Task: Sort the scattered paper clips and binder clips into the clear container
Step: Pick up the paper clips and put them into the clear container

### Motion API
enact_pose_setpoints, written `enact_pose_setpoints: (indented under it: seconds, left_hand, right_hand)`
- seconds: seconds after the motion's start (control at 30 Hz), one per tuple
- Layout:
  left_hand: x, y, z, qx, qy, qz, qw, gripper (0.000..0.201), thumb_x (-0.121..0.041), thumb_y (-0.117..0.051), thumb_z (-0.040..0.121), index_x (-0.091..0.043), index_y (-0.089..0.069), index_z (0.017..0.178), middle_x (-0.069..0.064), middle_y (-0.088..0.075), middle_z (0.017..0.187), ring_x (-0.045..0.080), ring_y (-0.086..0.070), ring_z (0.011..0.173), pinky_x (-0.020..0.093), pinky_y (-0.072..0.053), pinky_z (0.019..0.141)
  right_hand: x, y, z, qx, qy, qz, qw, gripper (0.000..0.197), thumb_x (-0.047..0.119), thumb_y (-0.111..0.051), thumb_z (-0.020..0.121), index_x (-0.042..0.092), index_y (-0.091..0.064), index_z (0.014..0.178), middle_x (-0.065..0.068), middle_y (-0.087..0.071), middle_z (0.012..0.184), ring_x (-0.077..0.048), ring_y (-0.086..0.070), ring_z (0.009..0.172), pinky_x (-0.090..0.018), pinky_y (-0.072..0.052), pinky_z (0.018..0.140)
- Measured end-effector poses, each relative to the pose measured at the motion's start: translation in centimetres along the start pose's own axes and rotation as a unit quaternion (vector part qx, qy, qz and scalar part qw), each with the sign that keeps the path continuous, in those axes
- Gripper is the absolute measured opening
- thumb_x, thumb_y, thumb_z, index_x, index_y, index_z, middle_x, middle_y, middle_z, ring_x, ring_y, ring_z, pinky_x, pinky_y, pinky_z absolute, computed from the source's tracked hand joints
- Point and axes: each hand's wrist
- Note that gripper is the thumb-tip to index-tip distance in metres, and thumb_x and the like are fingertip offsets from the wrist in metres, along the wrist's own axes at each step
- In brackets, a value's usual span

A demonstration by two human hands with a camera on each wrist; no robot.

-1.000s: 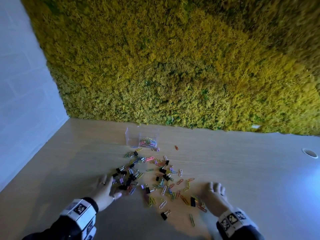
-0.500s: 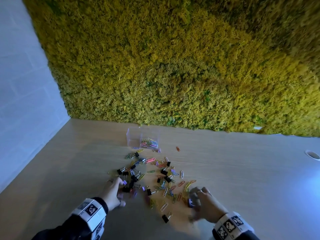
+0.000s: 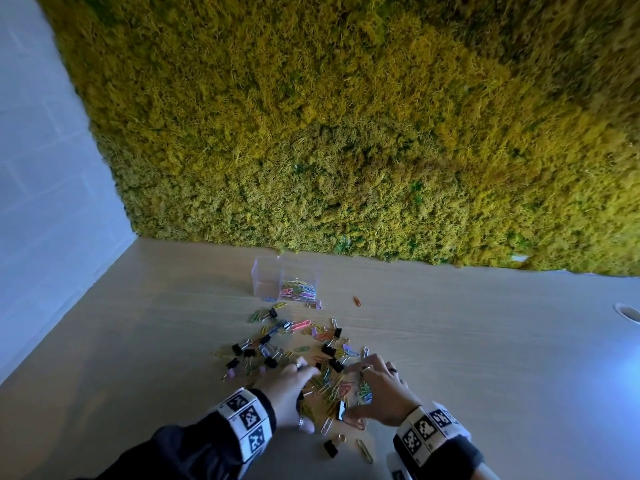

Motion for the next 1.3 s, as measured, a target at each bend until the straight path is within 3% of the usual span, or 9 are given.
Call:
enact_pose_setpoints:
  seconds: [0.07, 0.2, 0.3, 0.43, 0.63, 0.87, 1.07, 1.23, 1.3]
  left_hand:
    - [-0.6, 0.6, 0.2, 0.028, 0.001, 0.013, 1.0, 0.078, -0.036, -0.072, 0.074, -0.029, -0.029, 0.138, 0.002, -0.029, 0.147, 0.024, -0.037, 0.131, 0.046, -0.031, 0.108]
    - [-0.5, 1.1, 0.8, 0.026, -0.008, -0.017, 0.999, 0.06, -0.026, -0.066, 0.081, -0.025, -0.04, 0.135, 0.001, -0.031, 0.145, 0.022, -0.037, 0.132, 0.048, -0.027, 0.109]
    - [0.3, 0.8, 1.7, -0.008, -0.008, -0.053, 0.999, 0.058, -0.03, -0.069, 0.078, -0.024, -0.044, 0.13, 0.001, -0.04, 0.14, 0.021, -0.043, 0.126, 0.041, -0.035, 0.107]
    - [0.2, 0.8, 2.5, 0.007, -0.044, -0.026, 0.999, 0.076, -0.039, -0.074, 0.07, -0.021, -0.039, 0.134, -0.001, -0.037, 0.139, 0.02, -0.04, 0.127, 0.037, -0.036, 0.106]
    - [-0.9, 0.4, 4.7, -0.023, -0.069, 0.03, 0.997, 0.043, -0.026, -0.063, 0.084, -0.02, -0.051, 0.125, 0.007, -0.044, 0.132, 0.027, -0.047, 0.121, 0.041, -0.042, 0.101]
    - [-1.8, 0.3, 6.2, 0.0, -0.063, 0.084, 0.994, 0.039, -0.006, -0.058, 0.085, -0.011, -0.051, 0.123, 0.013, -0.045, 0.129, 0.032, -0.055, 0.111, 0.044, -0.049, 0.093]
    - [-2.1, 0.6, 6.2, -0.043, -0.057, 0.031, 0.997, 0.017, -0.002, -0.061, 0.08, -0.006, -0.061, 0.096, 0.013, -0.065, 0.106, 0.028, -0.062, 0.097, 0.035, -0.052, 0.085]
    - [-0.3, 1.7, 5.2, -0.121, -0.052, -0.126, 0.983, 0.012, -0.014, -0.07, 0.077, -0.014, -0.066, 0.088, -0.005, -0.064, 0.089, 0.011, -0.058, 0.085, 0.01, -0.04, 0.067]
    - [1.1, 2.3, 4.7, -0.125, -0.037, -0.22, 0.967, 0.012, -0.022, -0.075, 0.072, -0.025, -0.064, 0.076, -0.014, -0.062, 0.082, 0.007, -0.059, 0.084, 0.012, -0.043, 0.073]
  right_hand:
    - [-0.4, 0.7, 0.4, -0.011, 0.011, 0.044, 0.999, 0.027, 0.046, -0.072, 0.064, 0.04, -0.053, 0.082, 0.025, -0.037, 0.109, -0.009, -0.042, 0.115, -0.032, -0.039, 0.103]
    - [-2.1, 2.2, 0.6, 0.035, 0.057, 0.033, 0.997, 0.09, 0.063, -0.064, 0.042, 0.025, -0.052, 0.122, 0.013, -0.04, 0.122, -0.006, -0.036, 0.119, -0.015, -0.027, 0.1]
    - [-2.7, 1.7, 1.2, 0.021, 0.067, 0.024, 0.997, 0.056, 0.041, -0.081, 0.054, 0.052, -0.052, 0.1, 0.01, -0.048, 0.122, -0.01, -0.043, 0.116, -0.025, -0.034, 0.103]
    - [-2.9, 1.2, 1.9, -0.025, 0.061, 0.082, 0.994, 0.053, 0.027, -0.083, 0.058, 0.066, -0.052, 0.079, 0.012, -0.06, 0.103, -0.003, -0.057, 0.096, -0.018, -0.047, 0.089]
    - [-2.7, 1.2, 2.5, -0.035, 0.041, 0.132, 0.99, 0.042, -0.003, -0.072, 0.069, 0.036, -0.061, 0.061, 0.016, -0.057, 0.07, 0.01, -0.055, 0.064, -0.007, -0.044, 0.063]
    - [-2.5, 0.8, 2.8, -0.027, 0.05, 0.026, 0.998, 0.038, 0.008, -0.06, 0.081, 0.041, -0.047, 0.067, 0.023, -0.047, 0.067, 0.013, -0.045, 0.059, 0.002, -0.035, 0.059]
    - [-2.2, 0.8, 2.7, -0.063, 0.069, 0.003, 0.996, 0.015, 0.01, -0.06, 0.082, 0.018, -0.07, 0.09, 0.029, -0.043, 0.067, 0.017, -0.041, 0.061, 0.004, -0.033, 0.062]
    - [-2.7, 1.3, 2.5, -0.053, 0.036, 0.095, 0.993, 0.037, 0.007, -0.065, 0.076, 0.04, -0.056, 0.061, 0.02, -0.057, 0.053, 0.013, -0.054, 0.054, -0.003, -0.042, 0.06]
    - [-3.3, 1.5, 2.4, -0.076, 0.015, 0.196, 0.978, 0.036, 0.004, -0.069, 0.074, 0.037, -0.06, 0.061, 0.019, -0.063, 0.052, 0.004, -0.058, 0.053, -0.01, -0.048, 0.061]
Point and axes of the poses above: each hand's wrist, its own z-axis towards the middle knuckle, its own y-axis out of the back of the hand, x = y × z
